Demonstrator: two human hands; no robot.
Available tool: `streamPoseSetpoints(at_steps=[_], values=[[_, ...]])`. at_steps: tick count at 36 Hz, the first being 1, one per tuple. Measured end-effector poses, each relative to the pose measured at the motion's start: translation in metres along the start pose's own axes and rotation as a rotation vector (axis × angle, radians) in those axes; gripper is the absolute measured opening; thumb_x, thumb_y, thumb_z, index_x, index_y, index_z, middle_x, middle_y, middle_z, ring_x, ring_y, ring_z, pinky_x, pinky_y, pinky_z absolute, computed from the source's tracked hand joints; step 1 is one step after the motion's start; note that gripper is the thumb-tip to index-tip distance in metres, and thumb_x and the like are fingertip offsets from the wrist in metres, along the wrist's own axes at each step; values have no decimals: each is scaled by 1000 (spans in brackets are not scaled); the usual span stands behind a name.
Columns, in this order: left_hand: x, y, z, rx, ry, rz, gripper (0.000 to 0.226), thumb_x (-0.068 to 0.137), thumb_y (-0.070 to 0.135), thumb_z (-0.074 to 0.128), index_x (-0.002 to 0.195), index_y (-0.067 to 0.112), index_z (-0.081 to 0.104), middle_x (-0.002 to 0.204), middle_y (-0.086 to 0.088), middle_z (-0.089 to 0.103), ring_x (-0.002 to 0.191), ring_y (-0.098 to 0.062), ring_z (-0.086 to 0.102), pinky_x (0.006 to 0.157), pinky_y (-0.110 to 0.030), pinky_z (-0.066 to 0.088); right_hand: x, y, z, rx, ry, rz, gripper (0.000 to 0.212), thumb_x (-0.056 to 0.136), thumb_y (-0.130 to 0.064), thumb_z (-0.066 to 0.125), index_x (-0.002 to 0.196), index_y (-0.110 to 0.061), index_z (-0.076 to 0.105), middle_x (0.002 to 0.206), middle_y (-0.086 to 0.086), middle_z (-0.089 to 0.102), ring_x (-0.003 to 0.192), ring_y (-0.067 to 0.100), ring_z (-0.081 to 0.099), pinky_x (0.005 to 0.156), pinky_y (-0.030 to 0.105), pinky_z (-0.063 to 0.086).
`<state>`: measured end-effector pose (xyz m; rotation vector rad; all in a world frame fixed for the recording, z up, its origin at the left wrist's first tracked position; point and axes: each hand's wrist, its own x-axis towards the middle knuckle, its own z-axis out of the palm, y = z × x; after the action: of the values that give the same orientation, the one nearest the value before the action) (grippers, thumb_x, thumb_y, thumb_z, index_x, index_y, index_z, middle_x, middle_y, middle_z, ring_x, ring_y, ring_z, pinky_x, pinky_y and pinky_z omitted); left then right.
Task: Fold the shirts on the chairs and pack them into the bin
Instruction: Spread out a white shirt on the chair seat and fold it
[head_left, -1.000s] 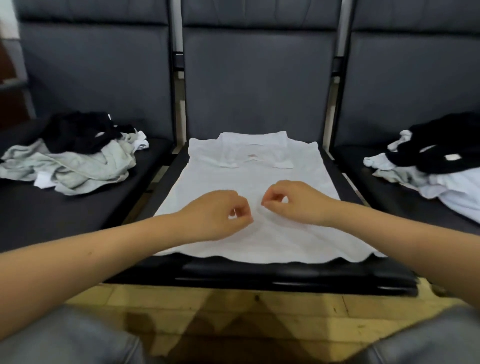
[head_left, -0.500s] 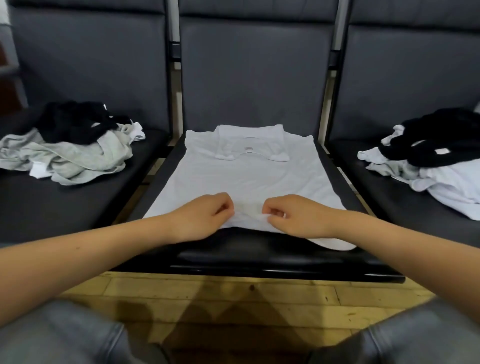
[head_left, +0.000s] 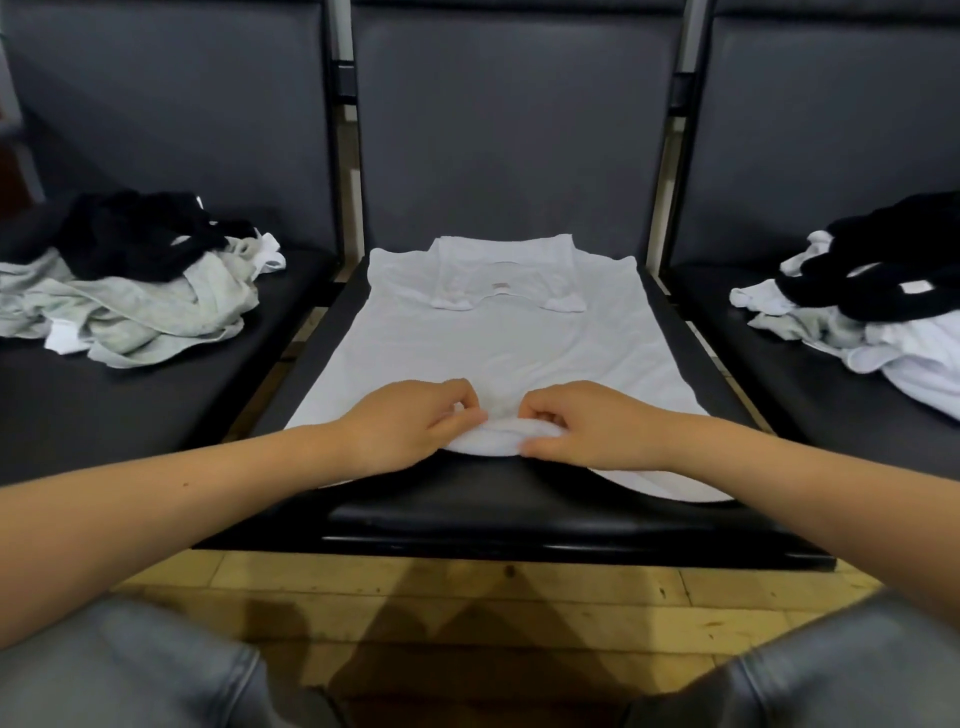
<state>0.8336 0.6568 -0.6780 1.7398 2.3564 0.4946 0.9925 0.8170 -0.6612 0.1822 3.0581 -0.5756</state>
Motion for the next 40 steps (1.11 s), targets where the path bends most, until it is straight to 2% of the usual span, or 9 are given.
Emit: streamPoseSetpoints(at_steps=[4,13,18,24,28,30,33,37,40], values=[[4,-3,-8,73,-58,20,33,89,56,55,106,27,56,87,14,55,84,-12,51,74,-23,39,0,8,-4,-77,65,14,6,91,-16,54,85,-17,54,84,0,59,78,19,51,69,31,37],[15,-33,-44,103,164,16,12,92,27,59,88,20,67,84,15,63,87,-12,57,78,-26,41,-8,31,-35,-301,122,257,27,90,-14,46,68,-26,35,83,-1,50,81,21,46,62,30,30],[9,-53,-60,147,185,-58,18,92,25,59,87,14,72,86,5,68,86,-16,61,80,-33,46,-15,57,-52,-336,146,472,19,89,-11,44,100,-18,59,100,1,59,92,23,54,72,31,42],[2,-59,-62,-201,200,-217,30,96,25,57,91,-2,70,94,-11,69,85,-19,59,74,-25,44,-21,95,-54,-80,244,590,28,90,-12,49,64,-2,48,68,14,49,66,24,46,59,34,33],[1,-57,-59,-637,271,-392,25,95,28,60,96,5,70,91,-2,69,77,-9,63,65,-19,48,-31,110,-53,291,346,614,25,89,-20,60,70,-5,53,74,12,46,75,21,43,68,32,31],[3,-59,-56,-741,335,-459,24,94,27,60,93,4,67,85,-5,66,64,-6,62,53,-14,48,-36,115,-52,393,386,592,38,89,-23,64,77,13,56,77,11,47,77,21,43,72,32,31],[4,-64,-49,-719,369,-537,25,96,27,59,91,3,65,81,-5,62,60,-7,59,48,-11,44,-39,116,-50,428,381,572,49,91,-25,65,97,22,53,80,8,47,77,20,43,73,31,31],[2,-74,-53,-435,366,-513,36,98,28,54,98,-6,67,97,-15,66,86,-21,56,78,-30,41,-44,118,-53,431,365,577,40,92,-20,63,98,19,60,82,13,55,77,21,52,67,30,42],[0,-82,-56,-378,388,-508,31,98,23,51,100,-4,66,102,-17,66,91,-22,55,81,-34,40,-48,118,-54,490,403,588,26,93,-14,60,95,11,66,89,16,61,77,22,57,67,30,47]])
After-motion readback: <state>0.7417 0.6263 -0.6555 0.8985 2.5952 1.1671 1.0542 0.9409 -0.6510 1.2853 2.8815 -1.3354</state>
